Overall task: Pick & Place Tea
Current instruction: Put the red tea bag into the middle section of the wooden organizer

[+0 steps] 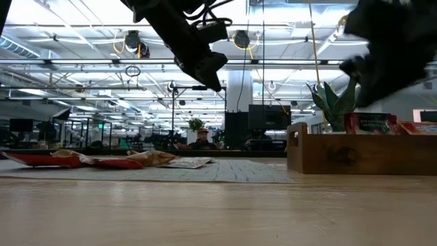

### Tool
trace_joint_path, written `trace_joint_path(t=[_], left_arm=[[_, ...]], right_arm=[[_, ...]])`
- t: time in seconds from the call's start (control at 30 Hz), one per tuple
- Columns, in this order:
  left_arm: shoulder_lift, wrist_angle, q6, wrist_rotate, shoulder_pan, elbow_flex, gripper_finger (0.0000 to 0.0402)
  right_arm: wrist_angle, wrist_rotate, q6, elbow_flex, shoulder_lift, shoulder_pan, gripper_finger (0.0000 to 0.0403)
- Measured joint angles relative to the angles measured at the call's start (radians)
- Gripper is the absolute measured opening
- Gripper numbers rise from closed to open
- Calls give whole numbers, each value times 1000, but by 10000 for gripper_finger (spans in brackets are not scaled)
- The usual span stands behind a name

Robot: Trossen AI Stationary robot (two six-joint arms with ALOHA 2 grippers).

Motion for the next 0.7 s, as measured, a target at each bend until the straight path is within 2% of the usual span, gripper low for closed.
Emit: trace_joint_path(t=[0.1, 0.17, 0.23, 0.33, 0.47, 0.57, 0.7], left_arm=[[0, -40, -52, 143, 12, 0, 63], [0, -65, -78, 263, 23, 0, 63], [0, -108, -93, 330, 31, 0, 63], [0, -230, -118, 321, 33, 0, 75], [0, -414, -247, 279, 33, 0, 125], [4, -530, -323, 322, 33, -3, 177], [9, -582, -295, 387, 32, -44, 238]], right_arm=[[199, 77, -109, -64, -87, -1, 0], [391, 80, -209, -142, -138, -5, 0], [612, 80, -323, -230, -181, -22, 3], [933, 80, -476, -360, -223, -54, 24], [1227, 76, -579, -490, -247, -86, 84], [1374, 77, -590, -556, -254, -105, 133], [1487, 77, -631, -600, -256, -109, 181]])
